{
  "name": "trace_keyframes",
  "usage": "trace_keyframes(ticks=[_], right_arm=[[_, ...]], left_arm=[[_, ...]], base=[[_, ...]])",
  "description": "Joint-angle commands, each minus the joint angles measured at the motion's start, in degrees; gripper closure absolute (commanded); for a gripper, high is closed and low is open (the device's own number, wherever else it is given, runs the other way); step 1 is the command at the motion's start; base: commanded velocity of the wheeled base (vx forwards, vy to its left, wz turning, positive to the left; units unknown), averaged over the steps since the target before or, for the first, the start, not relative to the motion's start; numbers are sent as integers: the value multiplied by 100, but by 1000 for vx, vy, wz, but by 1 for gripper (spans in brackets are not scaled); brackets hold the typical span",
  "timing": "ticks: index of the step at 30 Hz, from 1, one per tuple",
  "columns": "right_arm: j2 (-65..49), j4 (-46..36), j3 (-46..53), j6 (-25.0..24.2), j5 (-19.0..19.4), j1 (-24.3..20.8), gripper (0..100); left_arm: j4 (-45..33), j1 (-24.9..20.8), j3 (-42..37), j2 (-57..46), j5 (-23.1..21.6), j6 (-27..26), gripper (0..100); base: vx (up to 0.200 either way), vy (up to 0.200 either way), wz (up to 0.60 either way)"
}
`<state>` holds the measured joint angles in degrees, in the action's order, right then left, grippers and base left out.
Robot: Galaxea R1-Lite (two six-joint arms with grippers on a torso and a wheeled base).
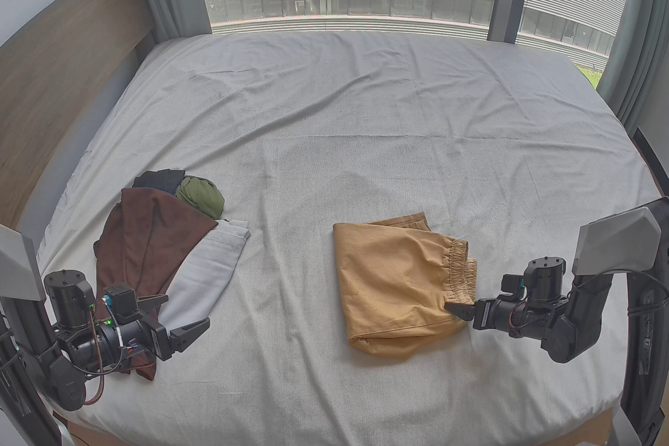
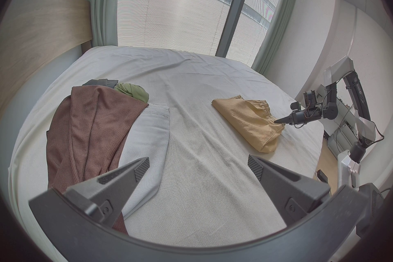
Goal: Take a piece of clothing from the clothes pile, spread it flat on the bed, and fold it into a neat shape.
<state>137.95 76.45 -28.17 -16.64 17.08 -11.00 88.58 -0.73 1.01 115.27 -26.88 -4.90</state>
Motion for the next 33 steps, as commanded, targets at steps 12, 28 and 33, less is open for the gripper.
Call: trace_keyframes(ticks=[12,28,33], right_arm=[[215,-200,-136,-665,243,-430,0],[575,248,-338,-814,182,-526,100],[593,327,-338,-814,191,-614,100]], left_arm=[[2,3,-101,13,-1,-2,0],[2,3,-101,21,-1,-2,0],[2,12,-101,30,-1,-2,0]], base=[[0,0,0],[0,0,0],[0,0,0]])
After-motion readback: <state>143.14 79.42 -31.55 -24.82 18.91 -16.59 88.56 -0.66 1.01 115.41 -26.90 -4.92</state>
